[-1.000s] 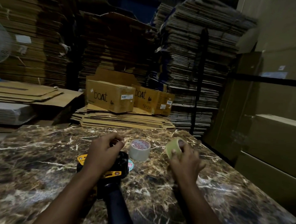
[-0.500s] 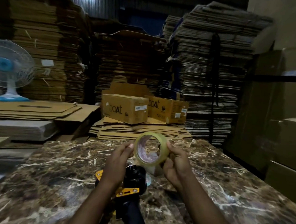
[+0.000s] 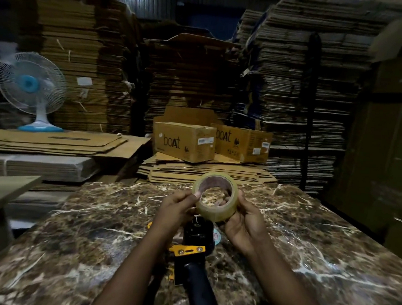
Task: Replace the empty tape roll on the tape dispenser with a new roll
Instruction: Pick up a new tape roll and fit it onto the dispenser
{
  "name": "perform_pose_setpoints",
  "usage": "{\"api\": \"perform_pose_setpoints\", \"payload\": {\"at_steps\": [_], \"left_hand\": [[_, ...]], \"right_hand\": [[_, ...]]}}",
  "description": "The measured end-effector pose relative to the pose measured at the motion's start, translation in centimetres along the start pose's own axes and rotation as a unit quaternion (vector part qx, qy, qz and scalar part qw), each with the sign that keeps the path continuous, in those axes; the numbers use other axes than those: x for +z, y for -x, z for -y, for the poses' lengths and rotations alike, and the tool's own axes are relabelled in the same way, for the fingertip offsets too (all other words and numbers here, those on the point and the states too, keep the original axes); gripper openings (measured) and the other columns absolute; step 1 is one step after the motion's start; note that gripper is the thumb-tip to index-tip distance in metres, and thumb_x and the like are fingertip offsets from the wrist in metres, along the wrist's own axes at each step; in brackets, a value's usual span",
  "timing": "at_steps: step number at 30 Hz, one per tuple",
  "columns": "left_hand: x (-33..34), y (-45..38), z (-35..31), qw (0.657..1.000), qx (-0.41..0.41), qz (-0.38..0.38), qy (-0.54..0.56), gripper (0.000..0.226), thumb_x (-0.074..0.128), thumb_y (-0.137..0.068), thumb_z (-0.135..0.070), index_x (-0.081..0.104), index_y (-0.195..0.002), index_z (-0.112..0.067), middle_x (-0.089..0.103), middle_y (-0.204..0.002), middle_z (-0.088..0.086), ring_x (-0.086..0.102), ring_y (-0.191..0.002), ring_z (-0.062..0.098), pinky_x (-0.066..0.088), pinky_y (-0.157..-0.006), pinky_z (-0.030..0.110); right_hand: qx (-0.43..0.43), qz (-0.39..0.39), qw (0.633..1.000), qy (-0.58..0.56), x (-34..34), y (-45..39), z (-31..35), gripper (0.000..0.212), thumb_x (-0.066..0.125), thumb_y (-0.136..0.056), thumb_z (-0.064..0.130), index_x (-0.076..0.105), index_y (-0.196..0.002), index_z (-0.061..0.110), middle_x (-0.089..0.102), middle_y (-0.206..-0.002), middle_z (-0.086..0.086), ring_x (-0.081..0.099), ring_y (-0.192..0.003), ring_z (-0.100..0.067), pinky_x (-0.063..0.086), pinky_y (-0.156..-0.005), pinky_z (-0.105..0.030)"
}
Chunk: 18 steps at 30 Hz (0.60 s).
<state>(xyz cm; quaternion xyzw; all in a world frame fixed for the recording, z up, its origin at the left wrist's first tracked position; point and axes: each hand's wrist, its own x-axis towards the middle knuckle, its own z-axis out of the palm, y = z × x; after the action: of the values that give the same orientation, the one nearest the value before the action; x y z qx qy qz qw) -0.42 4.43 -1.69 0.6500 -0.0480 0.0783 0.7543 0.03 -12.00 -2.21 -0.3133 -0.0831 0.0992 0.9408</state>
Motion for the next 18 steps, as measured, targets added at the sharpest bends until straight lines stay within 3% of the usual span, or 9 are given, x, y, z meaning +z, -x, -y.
{"api": "perform_pose_setpoints", "payload": {"at_steps": [5, 9, 11, 15, 16, 18], "left_hand": [[-0.2, 0.0, 0.0, 1.0, 0.007, 0.007, -0.003, 0.018, 0.063, -0.094, -0.018, 0.075, -0.086, -0.007, 0.074, -0.089, 0.013, 0.07, -0.08, 0.02, 0.057, -0.07, 0.025], [-0.4, -0.1, 0.1, 1.0, -0.023, -0.017, -0.001, 0.023, 0.064, -0.094, -0.023, 0.072, -0.091, -0.002, 0.072, -0.076, 0.01, 0.066, -0.064, 0.016, 0.054, -0.062, 0.028], [-0.5, -0.1, 0.0, 0.999, -0.044, -0.028, -0.008, 0.027, 0.062, -0.095, -0.028, 0.07, -0.094, -0.002, 0.069, -0.07, 0.006, 0.06, -0.057, 0.014, 0.054, -0.058, 0.029], [-0.6, 0.0, -0.8, 0.996, -0.082, -0.036, 0.016, 0.023, 0.062, -0.095, -0.03, 0.065, -0.095, -0.008, 0.07, -0.08, 0.013, 0.067, -0.056, 0.017, 0.06, -0.06, 0.031], [-0.7, 0.0, -0.9, 0.995, -0.09, -0.034, 0.021, 0.024, 0.062, -0.095, -0.031, 0.064, -0.097, -0.007, 0.069, -0.081, 0.014, 0.067, -0.056, 0.018, 0.061, -0.059, 0.031], [-0.9, 0.0, -1.1, 0.994, -0.1, -0.024, 0.025, 0.028, 0.062, -0.095, -0.033, 0.064, -0.099, -0.005, 0.066, -0.08, 0.013, 0.065, -0.057, 0.018, 0.061, -0.057, 0.029]], "right_hand": [[-0.021, -0.008, 0.999, 0.042, -0.7, -0.7, -0.3, 0.039, 0.037, -0.106, 0.032, 0.061, -0.118, 0.003, 0.076, -0.075, -0.01, 0.075, -0.067, -0.019, 0.061, -0.056, -0.031], [-0.074, -0.035, 0.99, 0.118, -1.4, -1.4, -0.5, 0.04, 0.045, -0.104, 0.026, 0.057, -0.133, 0.001, 0.073, -0.109, -0.02, 0.075, -0.089, -0.025, 0.064, -0.07, -0.037], [-0.114, -0.035, 0.979, 0.167, -1.3, -1.0, -0.3, 0.036, 0.047, -0.103, 0.022, 0.055, -0.137, 0.014, 0.068, -0.123, -0.014, 0.075, -0.095, -0.022, 0.064, -0.07, -0.039], [-0.156, 0.025, 0.916, 0.37, -1.7, -0.4, 0.2, 0.051, 0.066, -0.089, 0.038, 0.053, -0.136, 0.052, 0.054, -0.139, -0.002, 0.064, -0.112, -0.036, 0.057, -0.086, -0.061], [-0.167, 0.038, 0.9, 0.4, -2.0, -0.3, 0.3, 0.061, 0.069, -0.081, 0.04, 0.05, -0.137, 0.055, 0.05, -0.142, -0.003, 0.061, -0.114, -0.038, 0.057, -0.086, -0.062], [-0.201, 0.072, 0.872, 0.44, -2.5, -0.2, 0.6, 0.08, 0.074, -0.07, 0.04, 0.043, -0.142, 0.056, 0.042, -0.146, -0.005, 0.057, -0.119, -0.036, 0.063, -0.079, -0.049]]}}
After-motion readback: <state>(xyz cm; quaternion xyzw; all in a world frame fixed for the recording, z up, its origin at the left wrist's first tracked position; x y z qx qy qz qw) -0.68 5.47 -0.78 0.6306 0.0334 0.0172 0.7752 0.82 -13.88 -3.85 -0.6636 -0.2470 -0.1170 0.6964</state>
